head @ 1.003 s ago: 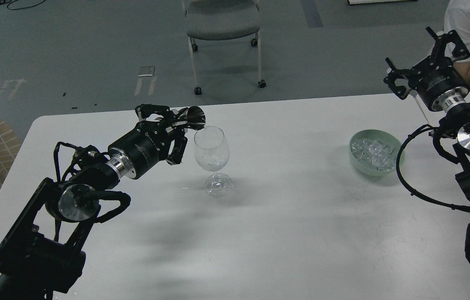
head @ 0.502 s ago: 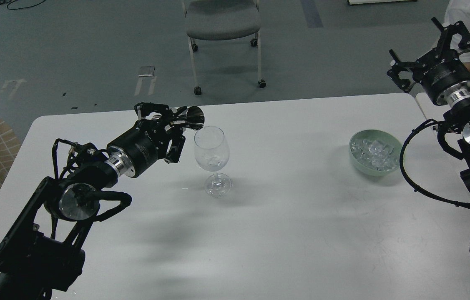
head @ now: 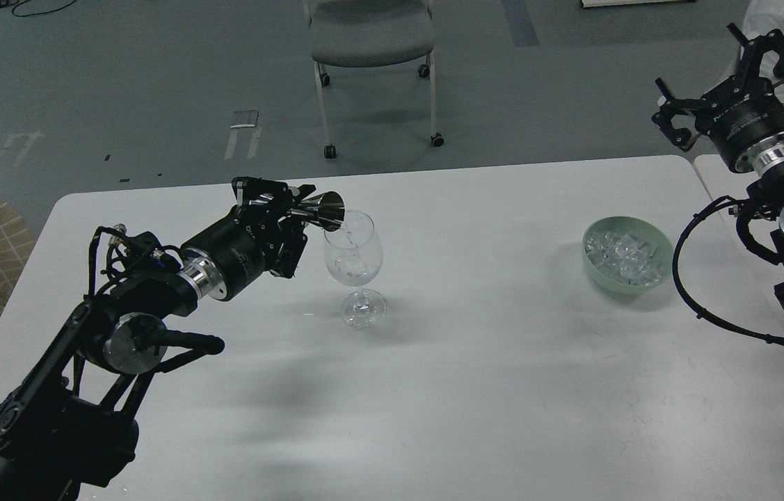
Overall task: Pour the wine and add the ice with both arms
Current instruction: 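Tilt the jigger over the wine glass with the left gripper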
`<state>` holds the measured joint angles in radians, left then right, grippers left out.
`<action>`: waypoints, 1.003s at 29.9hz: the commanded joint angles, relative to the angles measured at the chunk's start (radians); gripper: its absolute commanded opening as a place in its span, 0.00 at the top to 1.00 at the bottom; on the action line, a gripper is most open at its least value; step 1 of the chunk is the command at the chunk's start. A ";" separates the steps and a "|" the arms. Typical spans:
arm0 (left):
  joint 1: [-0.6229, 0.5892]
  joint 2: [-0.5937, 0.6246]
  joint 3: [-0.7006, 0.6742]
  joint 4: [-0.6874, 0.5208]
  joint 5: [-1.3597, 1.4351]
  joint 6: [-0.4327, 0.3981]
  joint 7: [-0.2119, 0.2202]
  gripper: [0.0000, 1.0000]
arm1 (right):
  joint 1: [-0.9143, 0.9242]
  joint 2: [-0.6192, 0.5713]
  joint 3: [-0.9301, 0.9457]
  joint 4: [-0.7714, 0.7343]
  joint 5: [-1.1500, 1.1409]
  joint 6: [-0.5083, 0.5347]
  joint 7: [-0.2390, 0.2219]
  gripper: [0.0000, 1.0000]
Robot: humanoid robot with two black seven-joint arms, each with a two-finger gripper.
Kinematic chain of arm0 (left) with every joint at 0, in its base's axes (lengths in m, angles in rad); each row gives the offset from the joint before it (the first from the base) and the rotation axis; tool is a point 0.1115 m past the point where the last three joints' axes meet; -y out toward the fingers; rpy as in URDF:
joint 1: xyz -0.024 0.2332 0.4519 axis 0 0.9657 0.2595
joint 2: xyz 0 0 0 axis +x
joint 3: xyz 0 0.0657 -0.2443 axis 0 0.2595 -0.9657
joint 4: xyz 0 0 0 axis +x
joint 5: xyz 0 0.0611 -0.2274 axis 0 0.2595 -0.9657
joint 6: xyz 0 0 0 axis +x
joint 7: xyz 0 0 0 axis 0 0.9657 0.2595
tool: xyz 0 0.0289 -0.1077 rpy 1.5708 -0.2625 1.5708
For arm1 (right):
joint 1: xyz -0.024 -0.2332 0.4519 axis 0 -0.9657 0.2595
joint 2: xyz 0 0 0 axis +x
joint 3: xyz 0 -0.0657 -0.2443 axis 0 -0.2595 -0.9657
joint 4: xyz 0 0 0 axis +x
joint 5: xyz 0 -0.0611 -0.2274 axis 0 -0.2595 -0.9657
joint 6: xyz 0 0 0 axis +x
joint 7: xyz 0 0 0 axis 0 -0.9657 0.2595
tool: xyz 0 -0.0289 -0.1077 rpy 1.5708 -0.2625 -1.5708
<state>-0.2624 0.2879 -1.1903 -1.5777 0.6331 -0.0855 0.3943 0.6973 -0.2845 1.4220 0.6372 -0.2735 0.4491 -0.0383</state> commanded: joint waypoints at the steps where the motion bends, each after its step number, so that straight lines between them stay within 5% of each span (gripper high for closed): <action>1: -0.006 0.005 0.000 0.001 0.008 -0.002 0.000 0.89 | -0.016 -0.004 0.000 0.022 0.000 -0.003 0.000 0.00; 30: -0.078 0.027 0.035 -0.021 0.139 -0.033 0.000 0.89 | -0.022 -0.024 0.002 0.022 0.002 0.003 0.000 0.00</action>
<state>-0.3325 0.3128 -1.1578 -1.5985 0.7704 -0.1174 0.3943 0.6750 -0.3084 1.4248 0.6609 -0.2715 0.4525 -0.0383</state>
